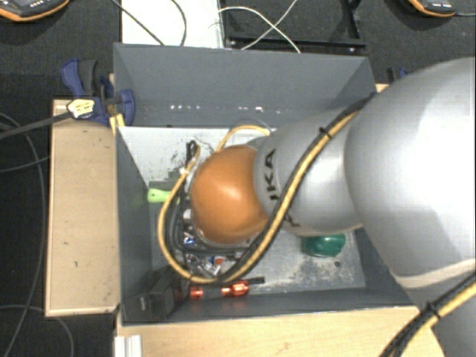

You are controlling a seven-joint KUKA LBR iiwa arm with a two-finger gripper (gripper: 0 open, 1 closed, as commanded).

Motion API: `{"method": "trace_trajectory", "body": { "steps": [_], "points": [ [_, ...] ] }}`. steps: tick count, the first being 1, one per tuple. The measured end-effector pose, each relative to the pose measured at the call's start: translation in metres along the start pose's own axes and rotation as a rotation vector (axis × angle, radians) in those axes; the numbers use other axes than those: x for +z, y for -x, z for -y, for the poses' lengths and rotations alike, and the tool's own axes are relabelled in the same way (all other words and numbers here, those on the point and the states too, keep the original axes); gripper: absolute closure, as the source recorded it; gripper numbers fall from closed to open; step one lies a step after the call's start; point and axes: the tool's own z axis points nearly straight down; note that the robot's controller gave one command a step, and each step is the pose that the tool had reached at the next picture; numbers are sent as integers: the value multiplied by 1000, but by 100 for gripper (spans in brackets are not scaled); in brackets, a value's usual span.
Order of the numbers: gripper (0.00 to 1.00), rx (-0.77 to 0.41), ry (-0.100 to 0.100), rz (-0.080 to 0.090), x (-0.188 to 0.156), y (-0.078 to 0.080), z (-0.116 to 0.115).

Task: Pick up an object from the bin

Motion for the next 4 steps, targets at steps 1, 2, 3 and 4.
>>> {"method": "trace_trajectory", "body": {
  "steps": [1, 2, 3, 4],
  "points": [
    [100, 1, 0, 0, 0, 0, 0],
    [100, 5, 0, -1, -6, -1, 1],
    [100, 8, -2, 1, -11, -1, 2],
    [100, 9, -1, -3, -16, -1, 2]
  ]
}}
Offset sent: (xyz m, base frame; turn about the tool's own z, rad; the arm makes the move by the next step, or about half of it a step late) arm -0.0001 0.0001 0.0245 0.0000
